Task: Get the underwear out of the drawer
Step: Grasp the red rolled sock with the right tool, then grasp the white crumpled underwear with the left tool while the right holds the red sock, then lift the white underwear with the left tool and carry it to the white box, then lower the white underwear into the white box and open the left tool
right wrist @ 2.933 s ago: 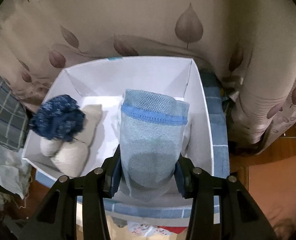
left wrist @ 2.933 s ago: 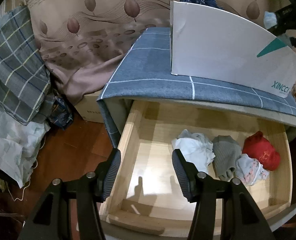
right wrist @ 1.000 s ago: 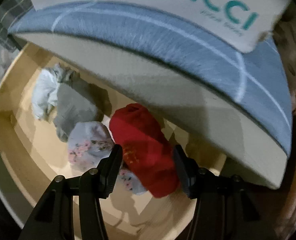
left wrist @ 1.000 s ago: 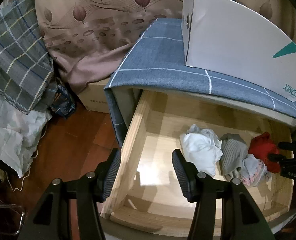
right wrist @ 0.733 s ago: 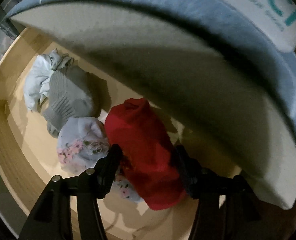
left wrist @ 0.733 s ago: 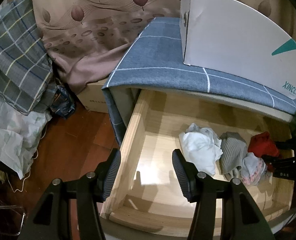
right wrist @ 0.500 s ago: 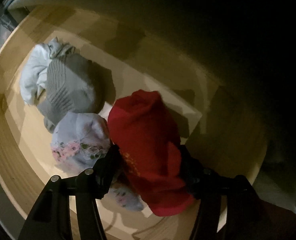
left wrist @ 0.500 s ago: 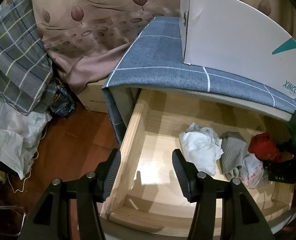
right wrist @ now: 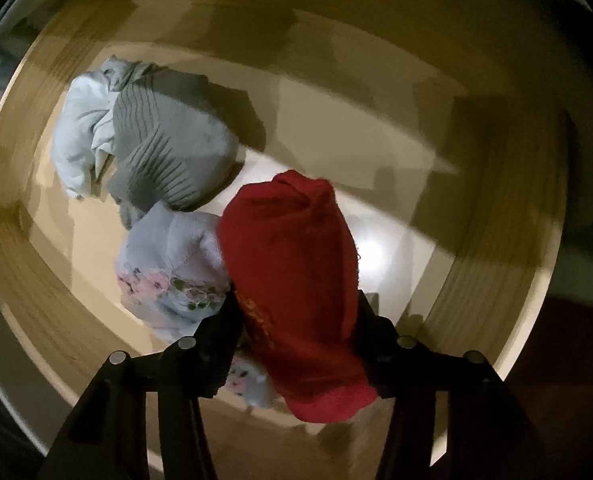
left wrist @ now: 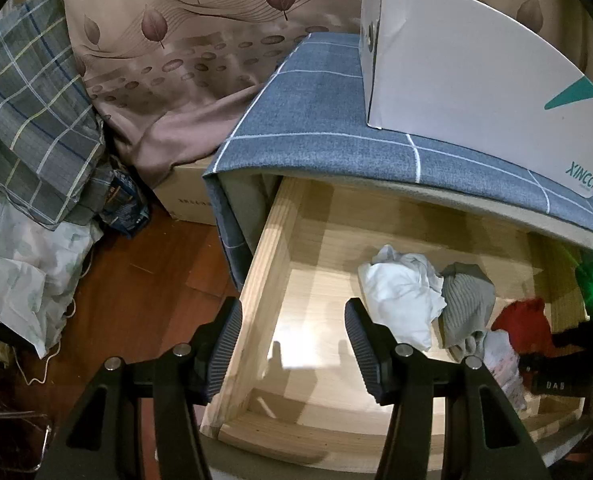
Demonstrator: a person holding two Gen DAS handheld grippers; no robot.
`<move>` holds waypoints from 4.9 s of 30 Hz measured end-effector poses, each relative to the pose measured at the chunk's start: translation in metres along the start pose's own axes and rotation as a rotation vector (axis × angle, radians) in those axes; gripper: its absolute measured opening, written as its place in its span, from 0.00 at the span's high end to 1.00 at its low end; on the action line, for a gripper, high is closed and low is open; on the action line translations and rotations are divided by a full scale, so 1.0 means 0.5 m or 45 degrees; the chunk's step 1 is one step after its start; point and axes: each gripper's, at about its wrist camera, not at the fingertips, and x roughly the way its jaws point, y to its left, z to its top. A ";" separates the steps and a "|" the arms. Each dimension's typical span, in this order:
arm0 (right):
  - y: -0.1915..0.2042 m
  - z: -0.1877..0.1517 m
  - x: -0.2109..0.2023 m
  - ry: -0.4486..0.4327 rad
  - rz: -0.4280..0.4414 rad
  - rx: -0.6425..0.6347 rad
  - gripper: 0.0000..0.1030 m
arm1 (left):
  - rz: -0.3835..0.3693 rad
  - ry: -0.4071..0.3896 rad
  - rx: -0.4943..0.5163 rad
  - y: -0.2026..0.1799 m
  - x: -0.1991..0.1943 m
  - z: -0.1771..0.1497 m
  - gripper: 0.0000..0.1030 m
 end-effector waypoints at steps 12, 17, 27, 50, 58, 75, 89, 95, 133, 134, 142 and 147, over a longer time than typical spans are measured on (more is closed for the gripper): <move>-0.012 -0.097 0.016 0.013 0.087 0.404 0.65 | 0.011 0.027 0.058 -0.017 0.010 -0.005 0.47; -0.021 -0.158 -0.023 -0.109 0.114 0.482 0.65 | -0.016 0.088 0.111 -0.033 0.027 -0.009 0.47; -0.026 -0.184 -0.043 -0.172 0.234 0.557 0.65 | -0.115 0.189 0.162 -0.064 0.058 -0.010 0.47; -0.078 -0.201 -0.048 -0.168 0.434 0.689 0.64 | -0.131 0.372 0.263 -0.171 0.217 0.062 0.43; -0.067 -0.194 -0.045 -0.162 0.440 0.684 0.64 | -0.178 0.466 0.153 -0.147 0.259 0.066 0.29; -0.056 -0.185 -0.045 -0.164 0.444 0.688 0.64 | -0.263 0.588 0.229 -0.162 0.273 0.054 0.50; -0.053 -0.178 -0.043 -0.168 0.436 0.682 0.64 | -0.265 0.651 0.289 -0.158 0.233 0.013 0.68; -0.052 -0.173 -0.041 -0.167 0.426 0.669 0.64 | -0.224 0.590 0.294 -0.179 0.198 0.017 0.70; -0.055 -0.177 -0.047 -0.175 0.412 0.648 0.64 | -0.316 -0.360 0.301 -0.152 -0.274 0.355 0.70; -0.055 -0.177 -0.047 -0.174 0.412 0.648 0.64 | -0.314 -0.370 0.308 -0.157 -0.266 0.362 0.70; -0.052 -0.174 -0.046 -0.170 0.409 0.648 0.64 | -0.286 -0.274 0.358 -0.205 -0.148 0.398 0.70; -0.049 -0.175 -0.046 -0.164 0.408 0.640 0.64 | -0.250 -0.236 0.383 -0.230 -0.088 0.392 0.69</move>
